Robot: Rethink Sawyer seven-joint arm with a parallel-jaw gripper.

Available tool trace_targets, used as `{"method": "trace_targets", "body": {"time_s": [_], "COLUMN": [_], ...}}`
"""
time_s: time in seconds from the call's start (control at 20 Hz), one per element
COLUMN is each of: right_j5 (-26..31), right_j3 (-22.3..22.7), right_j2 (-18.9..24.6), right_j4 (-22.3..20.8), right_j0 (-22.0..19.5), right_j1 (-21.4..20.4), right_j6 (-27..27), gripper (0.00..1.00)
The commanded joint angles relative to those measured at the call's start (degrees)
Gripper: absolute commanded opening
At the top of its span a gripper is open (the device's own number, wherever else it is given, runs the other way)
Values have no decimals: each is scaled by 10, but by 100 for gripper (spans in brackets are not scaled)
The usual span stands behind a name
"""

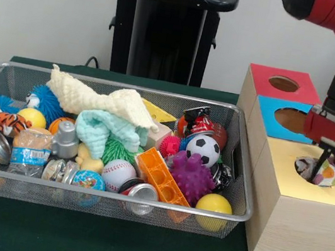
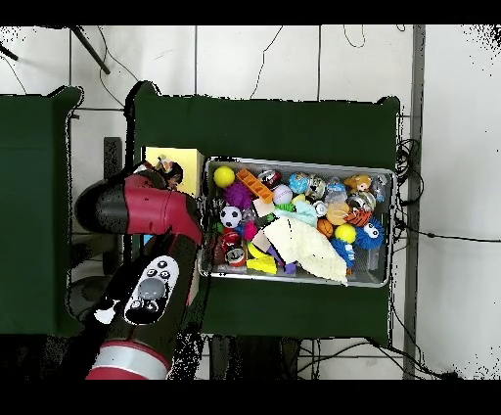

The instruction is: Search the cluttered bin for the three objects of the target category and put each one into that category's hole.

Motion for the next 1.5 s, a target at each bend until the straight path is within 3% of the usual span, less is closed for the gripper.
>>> {"method": "trace_targets", "body": {"time_s": [0.05,0.7,1.1,1.5], "right_j5": [134,126,23,8], "right_j3": [21,2,-42,-74], "right_j2": [15,22,24,45], "right_j4": [-19,-38,-48,-35], "right_j0": [1,-19,-36,-45], "right_j1": [-97,-86,-29,2], "right_j6": [51,41,38,46], "gripper": [0,0,0,0]}}
